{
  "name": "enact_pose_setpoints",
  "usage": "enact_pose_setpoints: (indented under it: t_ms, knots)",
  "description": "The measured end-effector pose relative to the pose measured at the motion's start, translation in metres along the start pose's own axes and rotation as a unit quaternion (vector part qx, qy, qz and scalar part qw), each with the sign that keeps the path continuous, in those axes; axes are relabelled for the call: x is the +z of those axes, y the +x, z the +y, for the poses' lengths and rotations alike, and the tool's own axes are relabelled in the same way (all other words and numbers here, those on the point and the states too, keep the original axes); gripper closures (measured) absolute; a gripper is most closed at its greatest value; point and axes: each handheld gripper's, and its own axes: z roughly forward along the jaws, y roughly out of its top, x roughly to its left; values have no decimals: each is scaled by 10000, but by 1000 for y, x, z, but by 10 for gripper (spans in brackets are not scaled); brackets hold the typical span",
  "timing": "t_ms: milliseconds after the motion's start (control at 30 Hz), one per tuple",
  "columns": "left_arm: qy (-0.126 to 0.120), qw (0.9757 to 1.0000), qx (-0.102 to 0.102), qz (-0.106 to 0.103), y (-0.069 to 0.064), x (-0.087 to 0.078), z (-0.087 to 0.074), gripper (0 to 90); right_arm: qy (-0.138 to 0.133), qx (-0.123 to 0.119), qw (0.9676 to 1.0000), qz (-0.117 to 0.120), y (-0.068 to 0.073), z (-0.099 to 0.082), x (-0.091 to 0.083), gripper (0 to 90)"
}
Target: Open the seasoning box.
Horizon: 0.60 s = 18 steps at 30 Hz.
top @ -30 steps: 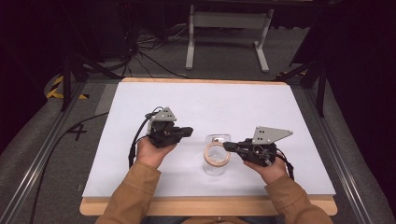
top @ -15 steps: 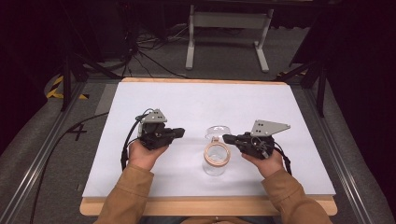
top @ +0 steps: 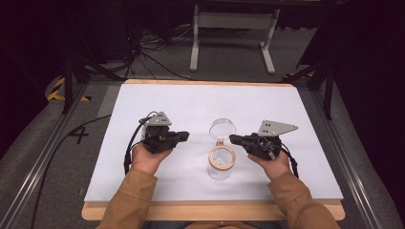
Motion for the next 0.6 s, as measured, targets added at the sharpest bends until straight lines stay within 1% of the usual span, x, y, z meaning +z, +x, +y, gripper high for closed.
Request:
enact_pose_setpoints:
  t_ms: [67, 100, 133, 167, 233, 300, 333, 367, 433, 467, 500, 567, 600]
  knots:
    - [36, 10000, 32, -12, 1, -2, 1, 859, -42, -44, 10000, 23, 1, 2, -3, 895]
    - [-28, 10000, 20, 4, 0, -2, 1, 857, -57, -52, 10000, 29, 2, 3, -4, 895]
    - [-32, 10000, 47, -9, 1, -2, 1, 855, -78, -75, 9999, 46, 2, 5, -7, 895]
    - [-16, 10000, 27, -70, 0, -3, 1, 852, -99, -100, 9999, 60, 2, 7, -9, 895]
    - [1, 9998, 123, -132, -1, -4, 2, 839, -98, -156, 9997, 128, 1, 9, -15, 895]
    - [16, 9996, 267, -95, -2, -8, 3, 834, -114, -179, 9997, 132, -1, 12, -22, 894]
    - [30, 9995, 289, -87, -2, -10, 3, 830, -159, -167, 9997, 126, -4, 13, -27, 895]
    - [-12, 9996, 254, -75, -3, -12, 3, 828, -180, -162, 9997, 106, -6, 14, -31, 895]
    - [6, 9997, 251, -53, -2, -17, 4, 826, -201, -144, 9997, 59, -9, 16, -38, 894]
    - [-46, 9995, 294, -50, 0, -19, 4, 825, -203, -135, 9997, 23, -10, 16, -42, 894]
    - [-74, 9997, 216, -30, 0, -21, 3, 825, -222, -116, 9997, -3, -12, 16, -45, 894]
    - [-44, 9998, 200, 14, 2, -25, 3, 825, -222, -112, 9996, -104, -17, 15, -51, 893]
    - [-92, 9998, 183, 47, 3, -26, 2, 826, -222, -122, 9996, -142, -19, 15, -53, 893]
